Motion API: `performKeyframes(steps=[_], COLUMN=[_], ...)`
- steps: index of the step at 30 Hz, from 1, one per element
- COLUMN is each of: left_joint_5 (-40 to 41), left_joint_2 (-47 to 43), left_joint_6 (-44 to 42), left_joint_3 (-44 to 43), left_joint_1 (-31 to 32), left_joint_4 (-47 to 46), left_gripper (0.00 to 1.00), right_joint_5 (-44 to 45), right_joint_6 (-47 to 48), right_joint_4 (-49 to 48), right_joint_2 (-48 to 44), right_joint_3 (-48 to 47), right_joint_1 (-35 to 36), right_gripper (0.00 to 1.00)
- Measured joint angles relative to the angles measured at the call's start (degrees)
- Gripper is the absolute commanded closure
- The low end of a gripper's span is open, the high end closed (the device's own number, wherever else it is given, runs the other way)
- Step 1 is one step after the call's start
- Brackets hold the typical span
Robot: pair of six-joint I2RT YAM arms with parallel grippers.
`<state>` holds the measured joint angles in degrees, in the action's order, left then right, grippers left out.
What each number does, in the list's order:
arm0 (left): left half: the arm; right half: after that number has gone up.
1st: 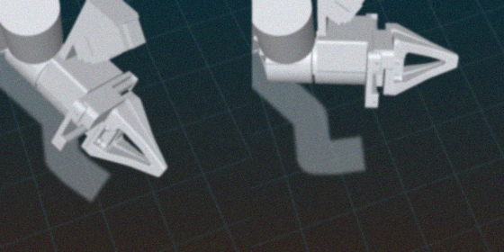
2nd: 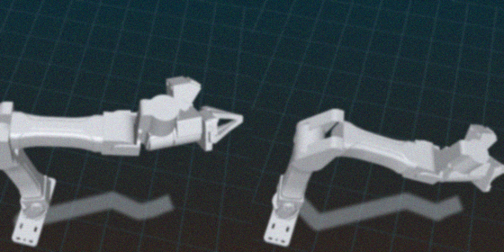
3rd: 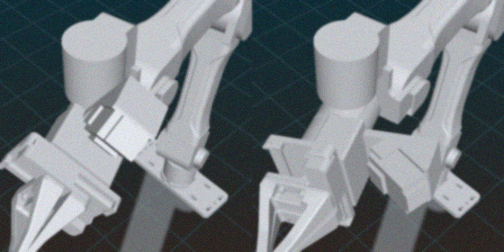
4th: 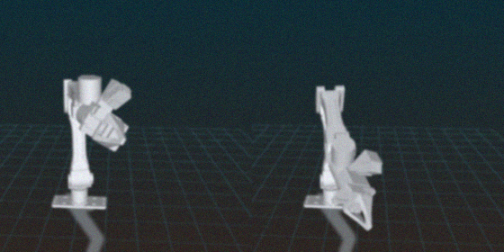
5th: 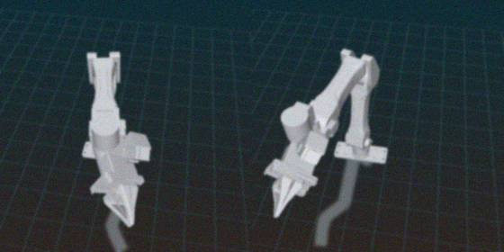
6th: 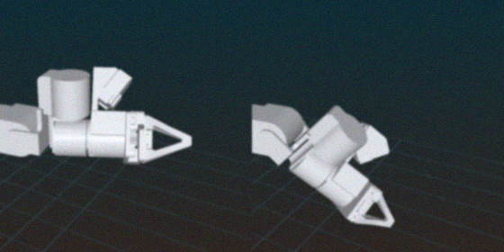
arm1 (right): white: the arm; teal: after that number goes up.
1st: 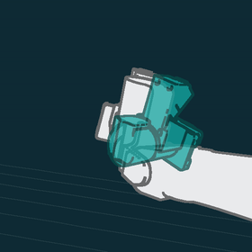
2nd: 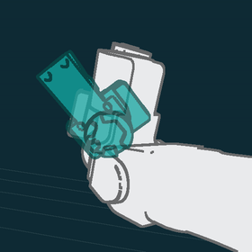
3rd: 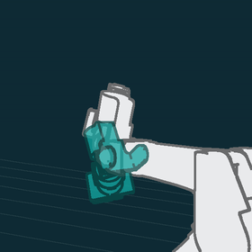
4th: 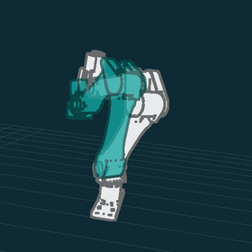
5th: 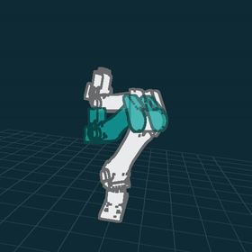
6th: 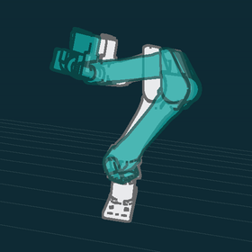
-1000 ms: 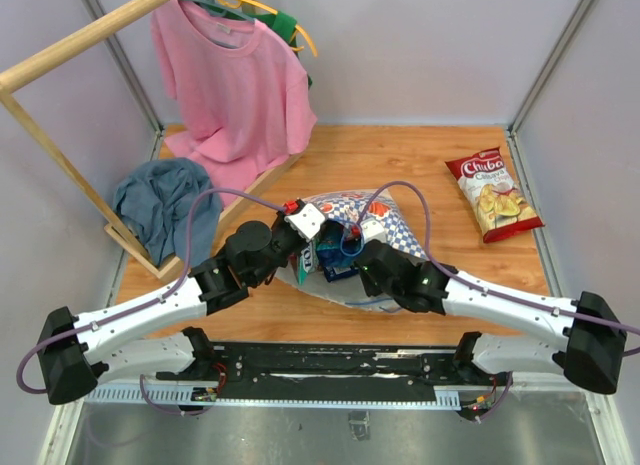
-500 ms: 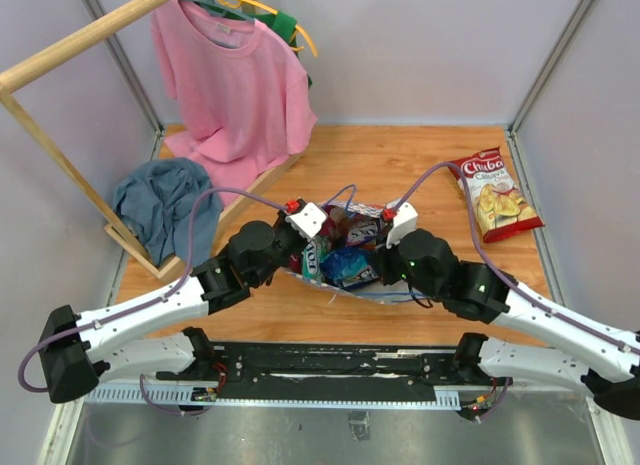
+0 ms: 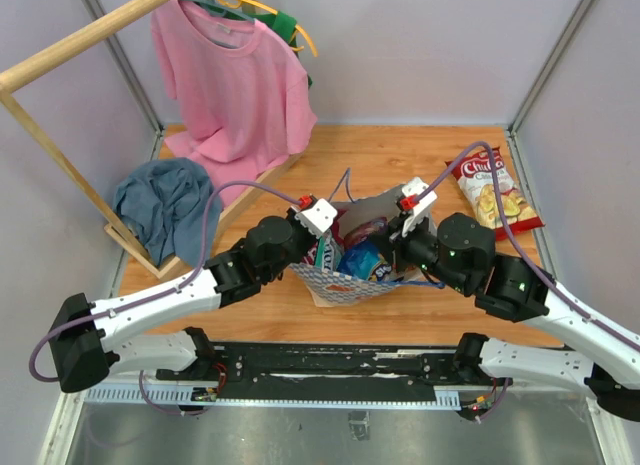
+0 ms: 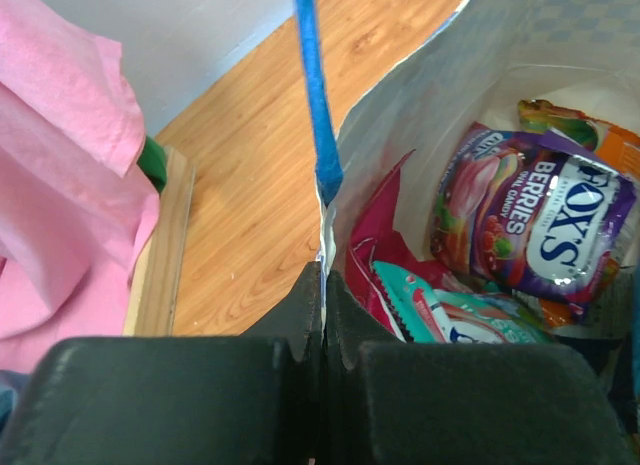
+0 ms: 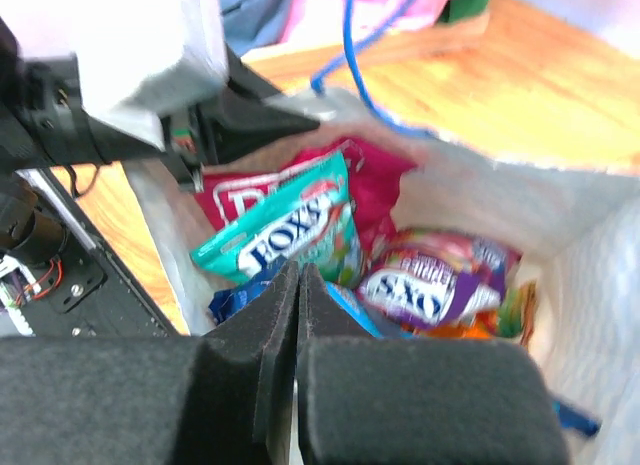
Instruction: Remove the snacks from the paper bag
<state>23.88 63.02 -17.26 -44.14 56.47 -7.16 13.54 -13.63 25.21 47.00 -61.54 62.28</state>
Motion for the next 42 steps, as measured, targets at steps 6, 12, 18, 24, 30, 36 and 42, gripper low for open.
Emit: performKeyframes(steps=[6,12,18,24,30,36,42], left_joint_5=[0.87,4.57,6.16,7.45,7.93,9.81,12.37], left_joint_2=[0.96,0.98,1.03,0.74,-0.74,-4.17,-8.17], left_joint_6=[1.09,2.71,7.26,11.15,14.62,18.58,21.24], left_joint_3=[-0.55,-0.63,-2.80,-3.23,-3.61,-3.76,-3.39], left_joint_1=[0.02,-0.04,-3.02,-5.31,-8.39,-10.45,-14.93], left_joint_4=[0.46,1.27,6.19,9.51,14.03,18.95,21.92], left_gripper=[1.00,0.99,0.99,1.00,0.99,0.99,0.99], right_joint_5=[-0.07,-0.15,1.33,6.29,7.41,5.90,2.47], right_joint_6=[6.88,13.51,20.41,29.18,32.41,31.23,25.42], right_joint_4=[-1.99,-6.32,-10.32,-13.66,-12.90,-12.83,-11.65], right_joint_2=[4.94,11.87,17.51,20.22,25.40,30.16,29.73], right_joint_3=[-8.63,-21.11,-32.52,-40.19,-50.64,-59.54,-58.88], right_joint_1=[0.04,0.11,0.11,-0.33,-9.86,-22.67,-33.90], right_gripper=[0.99,0.99,1.00,0.99,0.99,1.00,0.99])
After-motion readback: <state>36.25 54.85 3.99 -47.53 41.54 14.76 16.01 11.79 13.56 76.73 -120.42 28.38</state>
